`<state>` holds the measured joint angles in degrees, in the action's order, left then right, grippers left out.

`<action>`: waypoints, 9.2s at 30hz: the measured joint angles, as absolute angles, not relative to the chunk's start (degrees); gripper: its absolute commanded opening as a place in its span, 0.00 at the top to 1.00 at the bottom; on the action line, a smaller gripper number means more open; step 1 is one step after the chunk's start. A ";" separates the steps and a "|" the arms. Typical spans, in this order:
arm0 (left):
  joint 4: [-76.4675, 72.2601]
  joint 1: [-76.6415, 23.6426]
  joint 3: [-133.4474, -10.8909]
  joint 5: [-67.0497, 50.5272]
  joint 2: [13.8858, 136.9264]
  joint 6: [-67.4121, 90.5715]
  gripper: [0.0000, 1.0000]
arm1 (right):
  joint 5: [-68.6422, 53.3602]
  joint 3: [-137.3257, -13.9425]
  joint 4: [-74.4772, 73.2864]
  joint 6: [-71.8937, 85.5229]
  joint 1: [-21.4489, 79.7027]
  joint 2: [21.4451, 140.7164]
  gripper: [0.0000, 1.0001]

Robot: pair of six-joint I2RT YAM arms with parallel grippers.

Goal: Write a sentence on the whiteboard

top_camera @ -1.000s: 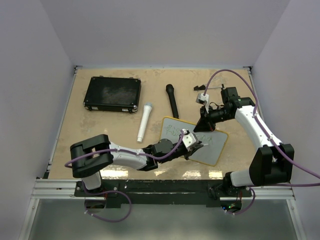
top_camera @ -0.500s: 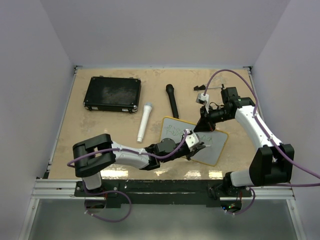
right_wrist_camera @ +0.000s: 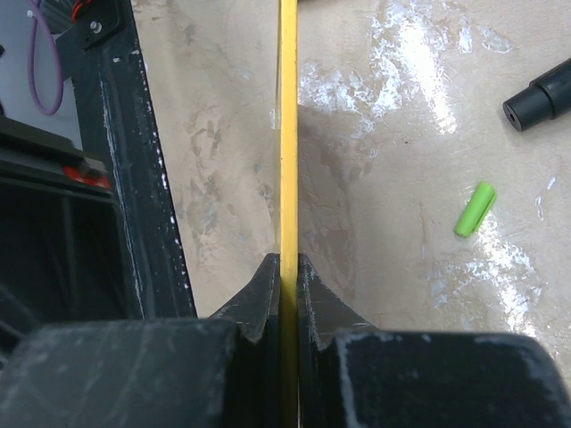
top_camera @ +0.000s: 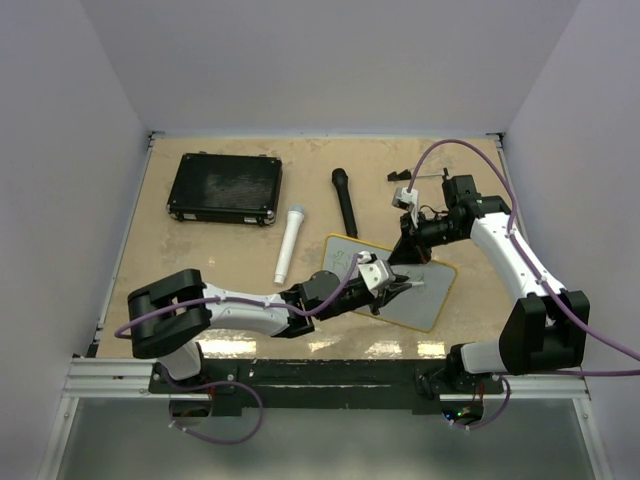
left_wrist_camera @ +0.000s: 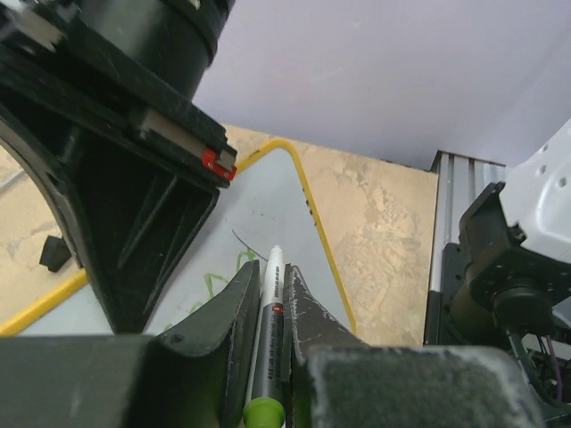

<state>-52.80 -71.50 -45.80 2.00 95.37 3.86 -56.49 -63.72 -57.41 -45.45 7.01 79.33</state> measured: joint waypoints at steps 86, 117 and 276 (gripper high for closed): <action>-56.03 -69.80 -46.09 2.24 97.34 5.48 1.00 | -56.51 -63.64 -57.41 -45.47 7.01 79.33 1.00; -54.70 -69.95 -45.47 1.67 98.59 6.74 1.00 | -56.51 -63.61 -57.39 -45.45 6.96 79.33 1.00; -52.14 -68.45 -51.37 -1.98 100.90 8.43 1.00 | -56.90 -63.61 -57.67 -46.54 6.68 79.37 1.00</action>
